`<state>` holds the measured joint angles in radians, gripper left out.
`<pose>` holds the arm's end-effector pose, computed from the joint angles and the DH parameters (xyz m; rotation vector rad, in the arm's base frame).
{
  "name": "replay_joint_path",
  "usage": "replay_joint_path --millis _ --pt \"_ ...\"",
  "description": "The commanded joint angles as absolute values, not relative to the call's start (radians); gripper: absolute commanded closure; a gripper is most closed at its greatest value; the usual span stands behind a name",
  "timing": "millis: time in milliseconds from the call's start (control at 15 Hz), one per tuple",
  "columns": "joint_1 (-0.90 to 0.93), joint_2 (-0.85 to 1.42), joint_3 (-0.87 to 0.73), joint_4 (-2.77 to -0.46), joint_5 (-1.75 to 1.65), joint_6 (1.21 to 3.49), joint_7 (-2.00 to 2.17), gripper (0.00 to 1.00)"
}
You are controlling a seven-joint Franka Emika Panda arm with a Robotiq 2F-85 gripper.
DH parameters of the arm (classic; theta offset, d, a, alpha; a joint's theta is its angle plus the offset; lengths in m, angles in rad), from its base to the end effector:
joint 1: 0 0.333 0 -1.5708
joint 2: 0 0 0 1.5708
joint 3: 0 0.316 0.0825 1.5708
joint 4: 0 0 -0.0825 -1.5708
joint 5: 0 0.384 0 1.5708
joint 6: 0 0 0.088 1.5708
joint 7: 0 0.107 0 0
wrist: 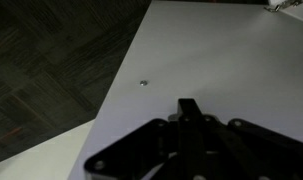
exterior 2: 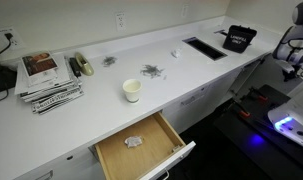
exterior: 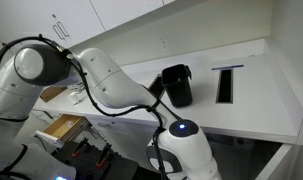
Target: Open the right door of the cabinet on the far right
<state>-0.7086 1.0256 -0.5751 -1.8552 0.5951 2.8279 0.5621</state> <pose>0.1533 -0.5996 0.0599 1.3588 -2.4862 0.1295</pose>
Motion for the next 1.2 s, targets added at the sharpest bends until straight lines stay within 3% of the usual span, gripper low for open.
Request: replay_joint_path --millis 0,667,1133 --pt "-0.769 1.077 -0.577 -1.761 0.569 2.810 0.609 1.00" --pt "-0.953 0.784 -0.334 -1.889 0.619 2.667 0.434 1.00" --pt "-0.976 0.459 -0.398 -2.018 0.530 2.327 0.344 1.00"
